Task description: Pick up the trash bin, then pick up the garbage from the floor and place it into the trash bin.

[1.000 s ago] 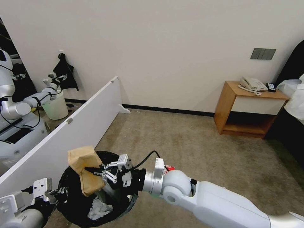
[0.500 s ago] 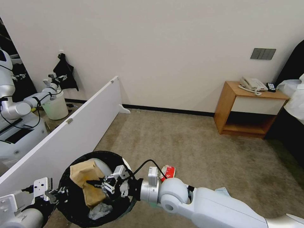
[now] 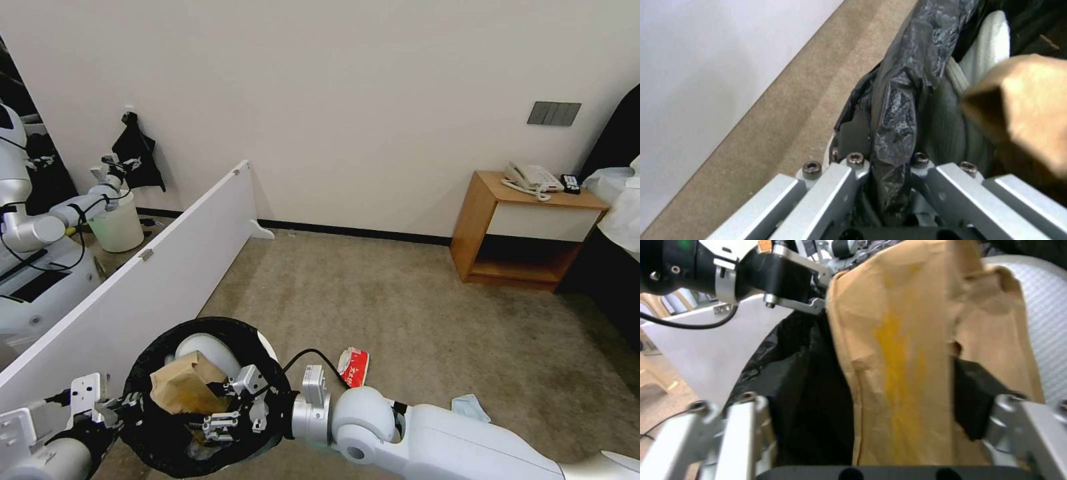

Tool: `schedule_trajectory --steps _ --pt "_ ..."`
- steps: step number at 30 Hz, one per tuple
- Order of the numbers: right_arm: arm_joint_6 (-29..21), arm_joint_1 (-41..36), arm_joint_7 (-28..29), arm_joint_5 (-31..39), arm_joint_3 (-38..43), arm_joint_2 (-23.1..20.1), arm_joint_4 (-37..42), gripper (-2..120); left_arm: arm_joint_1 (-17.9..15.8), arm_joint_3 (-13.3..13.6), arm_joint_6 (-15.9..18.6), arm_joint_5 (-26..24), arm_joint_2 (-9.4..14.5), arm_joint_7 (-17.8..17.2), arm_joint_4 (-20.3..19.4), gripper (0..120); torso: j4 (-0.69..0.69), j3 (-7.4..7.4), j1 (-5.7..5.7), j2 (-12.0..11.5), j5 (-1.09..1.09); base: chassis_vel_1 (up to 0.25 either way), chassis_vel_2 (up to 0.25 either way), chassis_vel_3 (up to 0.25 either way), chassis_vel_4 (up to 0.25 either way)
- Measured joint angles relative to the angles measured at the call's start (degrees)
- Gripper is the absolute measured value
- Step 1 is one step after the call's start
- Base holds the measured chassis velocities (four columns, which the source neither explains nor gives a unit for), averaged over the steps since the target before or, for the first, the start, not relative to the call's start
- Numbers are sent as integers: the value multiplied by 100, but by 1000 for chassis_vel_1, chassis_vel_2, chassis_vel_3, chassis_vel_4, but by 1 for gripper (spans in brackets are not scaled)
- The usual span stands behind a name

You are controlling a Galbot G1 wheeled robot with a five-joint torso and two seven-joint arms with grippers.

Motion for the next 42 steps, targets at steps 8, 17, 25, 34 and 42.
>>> schedule_trajectory --steps 8,17,25,34,42 --pt "76 -3 23 -29 207 -39 154 98 6 3 0 2 -7 0 6 2 0 0 0 0 0 0 0 0 0" --pt "243 -75 3 -55 369 -182 444 100 -4 3 0 5 -4 0 31 2 0 0 0 0 0 0 0 0 0" --pt "325 -82 -27 -25 477 -296 609 100 -23 3 0 7 9 0 45 2 0 0 0 0 0 0 0 0 0" --pt "292 -73 22 74 460 -384 831 100 -49 9 0 -2 19 -7 56 2 0 0 0 0 0 0 0 0 0" --pt "-513 -106 1200 782 409 -394 1250 100 -46 6 0 -27 12 -14 56 2 0 0 0 0 0 0 0 0 0"
